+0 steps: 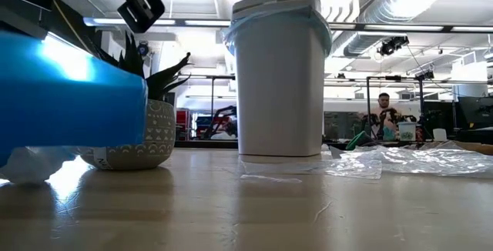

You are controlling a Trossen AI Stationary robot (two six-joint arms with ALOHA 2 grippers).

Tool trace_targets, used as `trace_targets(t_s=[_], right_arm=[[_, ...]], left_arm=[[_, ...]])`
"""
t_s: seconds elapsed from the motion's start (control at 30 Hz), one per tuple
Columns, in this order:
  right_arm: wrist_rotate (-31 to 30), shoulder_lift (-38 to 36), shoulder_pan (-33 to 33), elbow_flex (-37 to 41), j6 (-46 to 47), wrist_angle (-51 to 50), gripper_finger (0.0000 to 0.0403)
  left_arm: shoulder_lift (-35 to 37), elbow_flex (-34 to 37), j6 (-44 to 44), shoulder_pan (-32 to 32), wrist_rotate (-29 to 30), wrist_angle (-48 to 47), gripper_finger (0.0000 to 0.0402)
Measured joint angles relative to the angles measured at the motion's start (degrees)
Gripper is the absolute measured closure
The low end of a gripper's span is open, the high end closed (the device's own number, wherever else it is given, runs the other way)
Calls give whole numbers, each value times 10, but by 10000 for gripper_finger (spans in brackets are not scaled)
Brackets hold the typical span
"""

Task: Place trash/remove bag and relplace
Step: Put the white paper into the trash bin

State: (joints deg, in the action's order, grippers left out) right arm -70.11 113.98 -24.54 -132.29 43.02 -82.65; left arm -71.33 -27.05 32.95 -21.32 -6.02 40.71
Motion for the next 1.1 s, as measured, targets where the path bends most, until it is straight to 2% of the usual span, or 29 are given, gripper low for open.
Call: trace_targets(t_s=[0.2, 0.37, 0.5, 0.67, 0.87, 1.03, 1.1], right_arm=[[-25, -29, 42, 0, -73, 34, 403], [-13, -49, 89, 0, -135, 63, 403], [47, -60, 143, 0, -139, 63, 403], [186, -61, 218, 0, -118, 56, 403], [219, -61, 277, 0, -84, 27, 403], [299, -60, 312, 0, -84, 13, 403], [301, -59, 316, 0, -85, 11, 403]], left_arm=[[0, 0, -1, -14, 1, -1, 321], [0, 0, -1, -25, 7, -2, 321], [0, 0, -1, -35, 14, -4, 321], [0, 0, -1, -46, 25, -4, 321], [0, 0, 0, -56, 44, -5, 321], [0, 0, 0, -59, 44, -5, 321], [0, 0, -1, -59, 44, -5, 321]])
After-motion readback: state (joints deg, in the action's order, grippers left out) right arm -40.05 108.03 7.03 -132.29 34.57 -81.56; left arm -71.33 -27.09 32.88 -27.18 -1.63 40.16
